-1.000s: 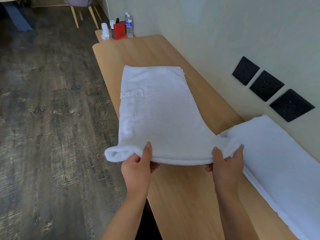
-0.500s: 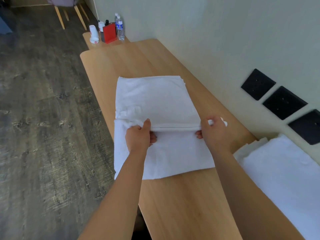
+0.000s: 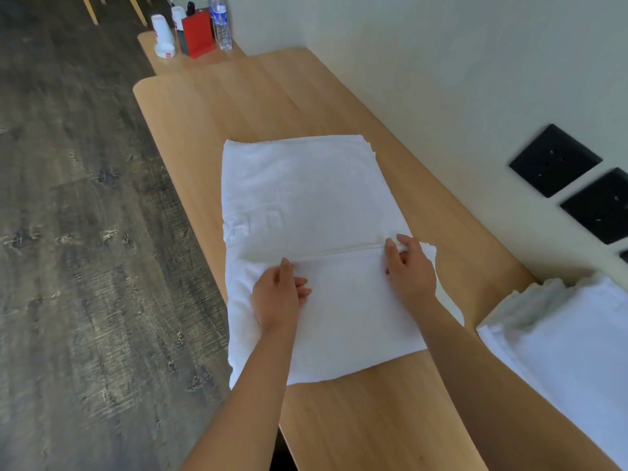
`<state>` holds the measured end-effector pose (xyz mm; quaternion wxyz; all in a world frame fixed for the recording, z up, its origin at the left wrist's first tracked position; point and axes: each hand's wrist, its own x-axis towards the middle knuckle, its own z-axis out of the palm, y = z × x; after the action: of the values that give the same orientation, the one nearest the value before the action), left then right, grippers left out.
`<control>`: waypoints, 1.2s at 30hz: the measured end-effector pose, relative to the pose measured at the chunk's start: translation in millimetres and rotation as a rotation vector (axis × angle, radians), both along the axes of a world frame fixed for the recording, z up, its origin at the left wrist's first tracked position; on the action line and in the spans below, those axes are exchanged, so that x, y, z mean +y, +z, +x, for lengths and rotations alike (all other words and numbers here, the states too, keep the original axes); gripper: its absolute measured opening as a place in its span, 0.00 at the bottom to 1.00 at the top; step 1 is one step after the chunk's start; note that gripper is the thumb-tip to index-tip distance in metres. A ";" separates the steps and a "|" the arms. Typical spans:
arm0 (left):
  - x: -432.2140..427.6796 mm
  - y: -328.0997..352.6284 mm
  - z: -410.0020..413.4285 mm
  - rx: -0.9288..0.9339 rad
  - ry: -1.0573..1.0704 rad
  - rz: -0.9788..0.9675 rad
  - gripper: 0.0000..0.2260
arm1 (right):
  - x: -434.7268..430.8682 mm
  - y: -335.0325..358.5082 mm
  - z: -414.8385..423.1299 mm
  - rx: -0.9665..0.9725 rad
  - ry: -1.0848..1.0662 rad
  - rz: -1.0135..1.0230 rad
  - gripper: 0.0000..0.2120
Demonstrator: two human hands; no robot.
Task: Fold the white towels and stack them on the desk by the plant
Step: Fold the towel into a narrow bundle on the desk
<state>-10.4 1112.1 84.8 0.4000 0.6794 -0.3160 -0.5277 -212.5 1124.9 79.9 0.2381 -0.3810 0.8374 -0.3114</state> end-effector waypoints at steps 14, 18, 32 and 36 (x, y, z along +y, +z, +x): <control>8.8 -36.9 -15.1 -0.908 -0.848 -0.490 0.32 | 24.6 -31.6 42.3 0.293 0.686 -0.067 0.26; 9.1 -35.1 -18.1 -1.032 -0.884 -0.416 0.33 | 40.5 -31.8 25.6 0.410 0.838 -0.096 0.23; 9.0 -35.5 -23.2 -1.080 -0.898 -0.381 0.32 | 51.8 -38.5 -46.4 0.418 0.302 0.285 0.27; 23.3 -36.0 -27.8 -1.030 -0.857 -0.462 0.29 | 49.0 -38.7 -36.5 0.576 0.213 0.248 0.29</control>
<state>-38.2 1135.4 48.8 0.0905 0.5562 -0.8084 -0.1697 -249.0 1173.9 41.2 0.0675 -0.5068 0.8573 -0.0601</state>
